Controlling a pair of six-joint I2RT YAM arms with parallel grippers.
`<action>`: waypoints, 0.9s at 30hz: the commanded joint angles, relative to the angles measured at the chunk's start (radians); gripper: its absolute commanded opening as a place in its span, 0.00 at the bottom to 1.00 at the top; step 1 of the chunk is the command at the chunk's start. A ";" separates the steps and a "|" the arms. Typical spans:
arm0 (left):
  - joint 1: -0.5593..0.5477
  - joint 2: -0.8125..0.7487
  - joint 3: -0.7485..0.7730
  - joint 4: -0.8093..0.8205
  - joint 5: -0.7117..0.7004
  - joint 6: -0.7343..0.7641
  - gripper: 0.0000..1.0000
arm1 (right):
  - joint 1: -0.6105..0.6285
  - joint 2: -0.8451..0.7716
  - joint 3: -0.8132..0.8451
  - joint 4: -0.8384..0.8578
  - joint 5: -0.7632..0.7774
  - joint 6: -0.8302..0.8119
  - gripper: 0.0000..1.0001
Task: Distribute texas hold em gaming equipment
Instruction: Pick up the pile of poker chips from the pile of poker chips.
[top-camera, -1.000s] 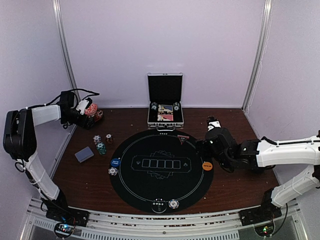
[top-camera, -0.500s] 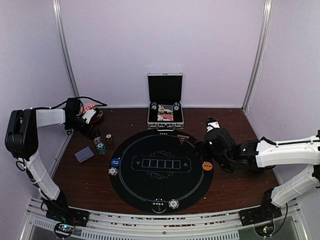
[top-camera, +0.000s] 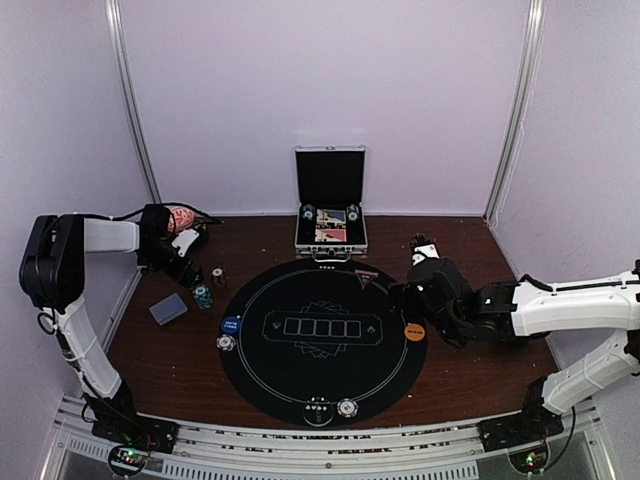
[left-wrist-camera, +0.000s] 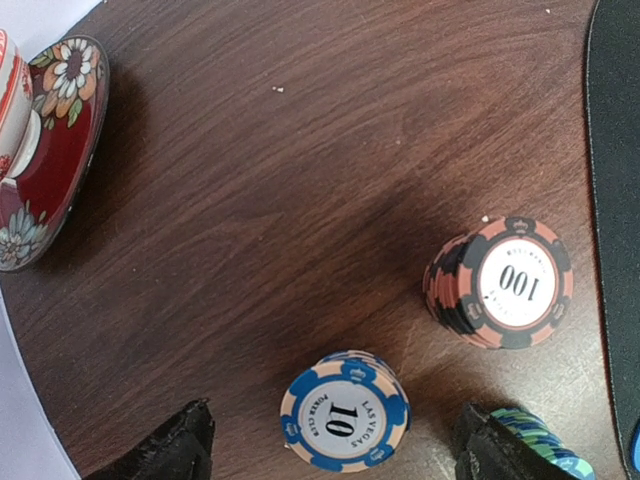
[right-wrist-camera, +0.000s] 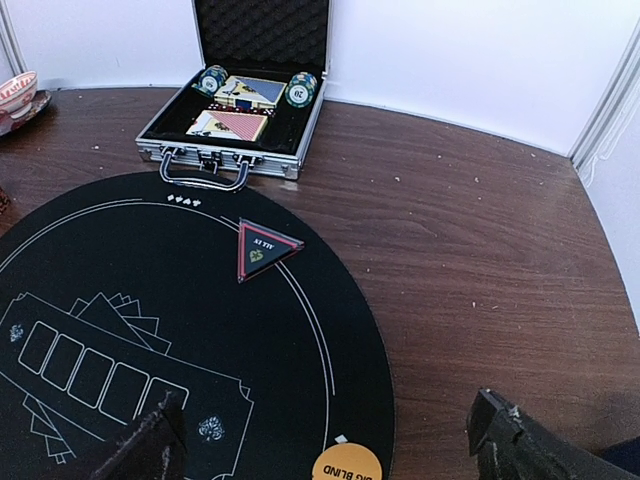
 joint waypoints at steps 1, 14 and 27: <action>0.003 0.017 -0.003 0.035 0.011 0.012 0.85 | 0.007 0.003 0.023 0.001 0.039 -0.004 1.00; 0.004 0.029 0.003 0.024 0.038 0.016 0.81 | 0.012 0.003 0.024 -0.003 0.047 -0.006 1.00; 0.002 0.053 0.013 0.018 0.052 0.016 0.75 | 0.016 0.012 0.025 -0.001 0.055 -0.007 1.00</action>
